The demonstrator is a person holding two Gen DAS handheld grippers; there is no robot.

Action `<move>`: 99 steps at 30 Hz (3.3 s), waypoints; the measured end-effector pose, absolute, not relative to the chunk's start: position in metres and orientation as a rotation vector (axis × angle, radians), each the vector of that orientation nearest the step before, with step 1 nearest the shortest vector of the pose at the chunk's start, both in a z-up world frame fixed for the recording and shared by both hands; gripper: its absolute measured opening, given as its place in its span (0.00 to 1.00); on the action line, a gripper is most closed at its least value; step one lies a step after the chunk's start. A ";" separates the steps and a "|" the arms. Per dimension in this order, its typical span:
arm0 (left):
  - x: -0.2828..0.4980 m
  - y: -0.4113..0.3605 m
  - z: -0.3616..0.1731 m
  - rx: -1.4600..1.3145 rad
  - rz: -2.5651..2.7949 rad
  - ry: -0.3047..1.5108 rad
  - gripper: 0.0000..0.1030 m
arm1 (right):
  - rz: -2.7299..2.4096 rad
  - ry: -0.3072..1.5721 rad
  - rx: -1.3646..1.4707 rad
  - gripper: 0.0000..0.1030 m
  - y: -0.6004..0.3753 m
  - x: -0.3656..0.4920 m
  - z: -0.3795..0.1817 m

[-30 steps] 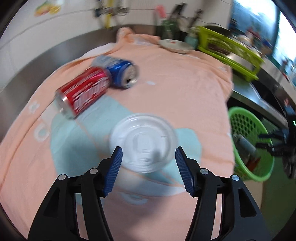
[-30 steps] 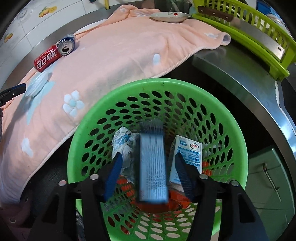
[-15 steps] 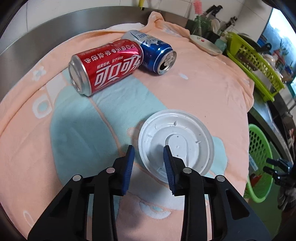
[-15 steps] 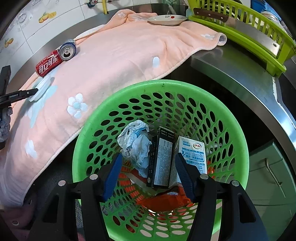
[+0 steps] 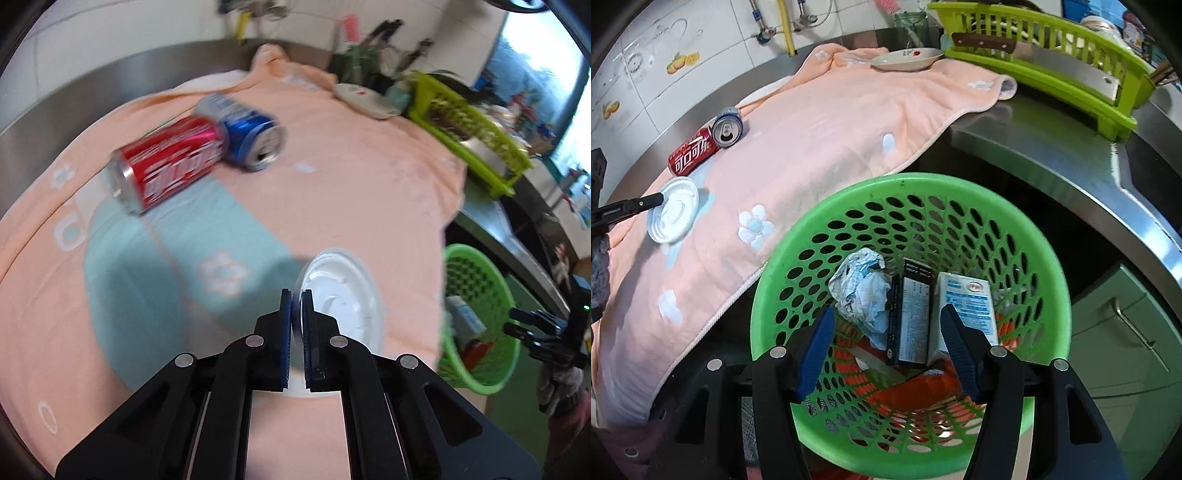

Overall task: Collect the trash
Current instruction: 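Carry the white lid over the basket and release it with the left gripper, then move both tools back over the red and blue cans on the towel, then grasp the blue milk can with the right gripper while the left grasps the red Coca-Cola can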

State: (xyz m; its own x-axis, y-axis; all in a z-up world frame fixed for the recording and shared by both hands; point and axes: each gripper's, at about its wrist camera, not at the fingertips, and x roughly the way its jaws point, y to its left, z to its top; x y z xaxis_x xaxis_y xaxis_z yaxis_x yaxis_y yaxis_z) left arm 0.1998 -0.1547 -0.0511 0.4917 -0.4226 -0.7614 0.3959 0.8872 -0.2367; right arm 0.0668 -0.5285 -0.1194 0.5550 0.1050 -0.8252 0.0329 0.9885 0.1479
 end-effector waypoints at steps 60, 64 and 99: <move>0.191 -0.151 -0.037 0.079 -0.435 0.873 0.56 | 0.266 0.875 0.063 0.72 -0.413 0.157 -0.058; 0.201 -0.122 -0.031 0.061 -0.388 0.861 0.57 | 0.323 0.884 0.054 0.72 -0.384 0.195 -0.050; 0.268 -0.054 -0.020 0.035 -0.302 0.831 0.61 | 0.498 1.130 0.161 0.72 -0.278 0.471 -0.094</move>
State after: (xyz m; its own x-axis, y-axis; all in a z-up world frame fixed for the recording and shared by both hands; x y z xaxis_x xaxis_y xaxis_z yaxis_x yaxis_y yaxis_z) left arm 0.2684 -0.0537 -0.0199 0.6340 -0.2506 -0.7316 0.2778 0.9567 -0.0871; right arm 0.4707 -0.2776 -0.0938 0.3308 0.4584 -0.8249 -0.2991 0.8800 0.3691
